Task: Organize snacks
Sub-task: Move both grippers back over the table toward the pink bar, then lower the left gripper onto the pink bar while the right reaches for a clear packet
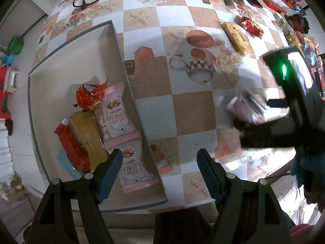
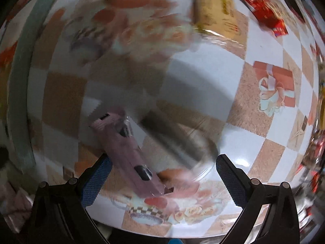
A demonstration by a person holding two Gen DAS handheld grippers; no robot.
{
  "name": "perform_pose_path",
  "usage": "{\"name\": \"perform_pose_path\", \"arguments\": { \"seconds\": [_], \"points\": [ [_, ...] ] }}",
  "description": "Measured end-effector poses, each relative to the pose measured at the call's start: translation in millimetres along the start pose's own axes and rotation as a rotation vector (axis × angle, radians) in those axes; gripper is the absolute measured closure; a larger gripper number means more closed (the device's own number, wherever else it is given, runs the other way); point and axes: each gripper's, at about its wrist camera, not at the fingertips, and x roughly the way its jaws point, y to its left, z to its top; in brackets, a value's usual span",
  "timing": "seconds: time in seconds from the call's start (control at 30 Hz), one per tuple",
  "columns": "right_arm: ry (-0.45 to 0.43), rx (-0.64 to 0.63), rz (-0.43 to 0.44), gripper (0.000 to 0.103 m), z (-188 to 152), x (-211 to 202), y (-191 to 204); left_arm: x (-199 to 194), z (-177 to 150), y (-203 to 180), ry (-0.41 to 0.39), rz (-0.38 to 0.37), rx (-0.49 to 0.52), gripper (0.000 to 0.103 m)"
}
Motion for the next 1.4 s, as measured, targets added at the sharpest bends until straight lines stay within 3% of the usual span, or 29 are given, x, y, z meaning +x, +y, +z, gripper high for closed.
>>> {"name": "perform_pose_path", "arguments": {
  "seconds": [0.1,0.27,0.33,0.63,0.83,1.07,1.4],
  "points": [
    [-0.015,0.101,0.042,0.0,17,-5,-19,2,0,0,0.006,0.004,0.006,0.024],
    [-0.081,0.318,0.19,0.0,26,-22,-58,5,3,-1,0.009,0.001,0.009,0.024],
    [-0.097,0.373,0.188,0.0,24,-27,-73,5,4,-2,0.009,-0.001,0.012,0.024],
    [-0.021,0.347,0.141,0.0,7,-3,-72,9,8,-14,0.017,-0.002,0.044,0.024],
    [-0.027,0.364,0.136,0.0,-11,8,-79,10,11,-23,0.028,-0.001,0.059,0.024],
    [-0.019,0.385,0.09,0.0,-29,12,-115,14,22,-52,0.047,-0.019,0.09,0.024],
    [-0.026,0.377,0.088,0.0,-69,23,-117,40,51,-107,0.111,-0.066,0.097,0.024]
  ]
}}
